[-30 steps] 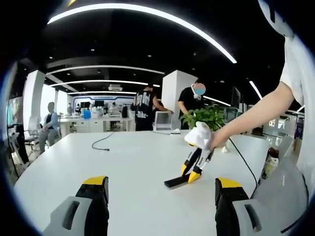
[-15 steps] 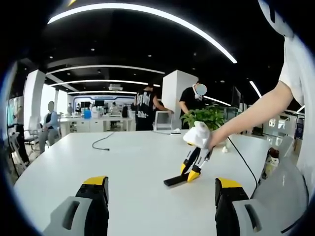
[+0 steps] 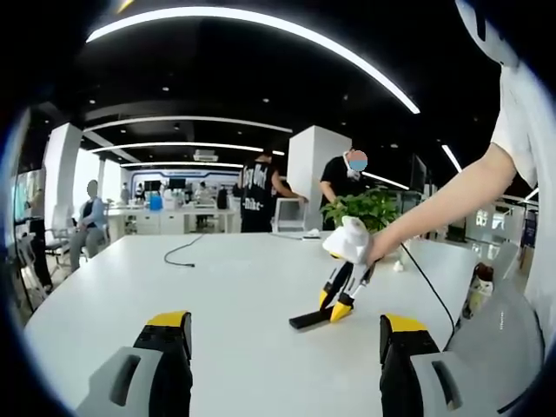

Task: Press the specified remote control buttons in sequence, fully releasing each button before pressing the next.

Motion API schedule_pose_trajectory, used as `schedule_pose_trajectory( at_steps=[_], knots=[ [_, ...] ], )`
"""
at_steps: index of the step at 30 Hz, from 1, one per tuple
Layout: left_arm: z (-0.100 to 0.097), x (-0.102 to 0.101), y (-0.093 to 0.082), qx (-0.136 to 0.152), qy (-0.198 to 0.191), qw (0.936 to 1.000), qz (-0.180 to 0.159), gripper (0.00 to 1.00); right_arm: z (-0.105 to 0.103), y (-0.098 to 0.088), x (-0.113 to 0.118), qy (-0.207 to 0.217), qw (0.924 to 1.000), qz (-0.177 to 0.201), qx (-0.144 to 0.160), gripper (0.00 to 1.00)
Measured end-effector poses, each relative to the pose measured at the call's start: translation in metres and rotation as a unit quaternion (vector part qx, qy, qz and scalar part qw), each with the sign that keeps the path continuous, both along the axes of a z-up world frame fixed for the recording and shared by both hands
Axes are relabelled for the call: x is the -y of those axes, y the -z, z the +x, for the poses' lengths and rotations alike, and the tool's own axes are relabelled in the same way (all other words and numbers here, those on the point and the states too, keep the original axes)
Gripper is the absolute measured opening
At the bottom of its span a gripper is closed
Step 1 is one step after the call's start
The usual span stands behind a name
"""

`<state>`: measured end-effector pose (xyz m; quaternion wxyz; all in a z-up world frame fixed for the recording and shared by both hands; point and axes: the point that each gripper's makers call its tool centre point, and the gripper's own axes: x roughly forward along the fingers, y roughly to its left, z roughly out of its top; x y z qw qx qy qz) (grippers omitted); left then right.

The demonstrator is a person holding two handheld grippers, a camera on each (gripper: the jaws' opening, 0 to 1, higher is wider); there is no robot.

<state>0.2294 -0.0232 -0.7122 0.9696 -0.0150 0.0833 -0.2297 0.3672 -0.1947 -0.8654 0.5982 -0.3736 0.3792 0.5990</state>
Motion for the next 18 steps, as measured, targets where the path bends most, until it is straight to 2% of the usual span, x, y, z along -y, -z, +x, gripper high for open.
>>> schedule_pose_trajectory(
  at_steps=[18],
  knots=[
    [0.0003,-0.0011,-0.0007,0.002,-0.002,1.0000,-0.005,0.92,0.0067,0.0005,0.0009,-0.004,0.9999,-0.010,-0.001,0.21]
  ],
)
